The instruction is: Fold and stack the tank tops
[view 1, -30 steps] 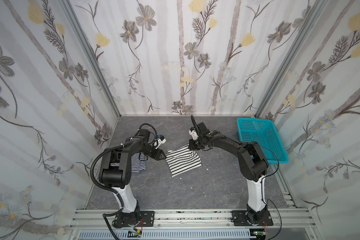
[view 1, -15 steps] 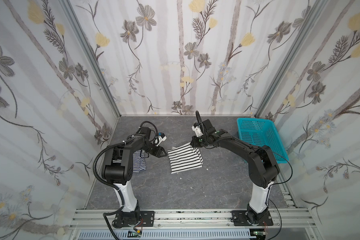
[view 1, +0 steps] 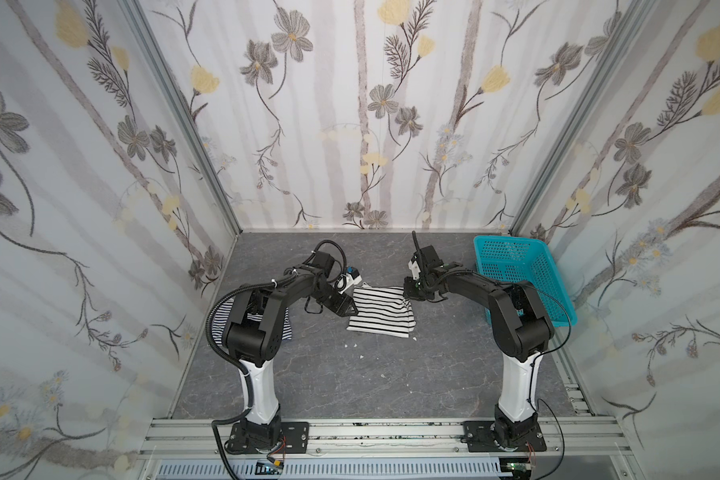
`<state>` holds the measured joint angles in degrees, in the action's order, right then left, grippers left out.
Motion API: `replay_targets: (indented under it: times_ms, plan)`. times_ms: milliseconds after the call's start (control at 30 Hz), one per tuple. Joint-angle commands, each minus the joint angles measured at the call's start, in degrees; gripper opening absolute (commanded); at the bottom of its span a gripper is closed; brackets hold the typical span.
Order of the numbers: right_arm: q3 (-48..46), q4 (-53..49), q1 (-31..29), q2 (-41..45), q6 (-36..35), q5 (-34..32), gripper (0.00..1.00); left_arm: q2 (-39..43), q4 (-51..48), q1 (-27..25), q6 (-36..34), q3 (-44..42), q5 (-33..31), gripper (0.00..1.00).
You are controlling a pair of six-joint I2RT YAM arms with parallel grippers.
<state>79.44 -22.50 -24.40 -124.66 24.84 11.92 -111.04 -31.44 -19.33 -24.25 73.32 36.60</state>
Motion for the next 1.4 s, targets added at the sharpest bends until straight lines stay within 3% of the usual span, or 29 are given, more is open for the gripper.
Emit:
replay_targets:
  times_ms: [0, 167, 300, 467, 733, 1000, 1233, 1367]
  plan:
    - [1.13, 0.02, -0.07, -1.20, 0.80, -5.53, 0.20, 0.62, 1.78, -1.59, 1.69, 0.20, -2.54, 0.52]
    - [-0.55, -2.07, -2.52, 3.00, 1.54, -12.08, 0.30, 1.33, 3.03, -3.99, 3.19, -0.96, -4.18, 0.52]
    - [-2.53, -3.04, -6.06, 8.11, 2.61, -16.58, 0.31, 1.62, 4.24, -4.88, 4.11, -1.18, -5.92, 0.52]
    - [-5.10, 0.43, -8.83, 11.29, 4.32, -12.92, 0.27, 0.65, 4.99, -5.37, 4.30, -1.30, -7.92, 0.52]
    - [-7.65, 7.68, -6.18, 6.62, 4.53, -2.37, 0.14, 0.77, 5.86, -5.35, 4.91, -2.23, -8.10, 0.52]
    - [-11.31, 6.43, -3.54, 7.51, 4.44, -5.05, 0.11, 2.81, 6.30, -5.15, 5.07, -4.32, -9.63, 0.52]
    - [-11.96, 7.30, -3.72, 7.04, 4.39, -4.17, 0.11, 2.41, 6.39, 0.64, 9.96, -1.58, -2.66, 0.54]
    - [-13.08, 7.36, -3.61, 7.94, 4.45, -4.54, 0.12, 1.44, 6.13, 1.16, 10.77, -1.49, -0.64, 0.57]
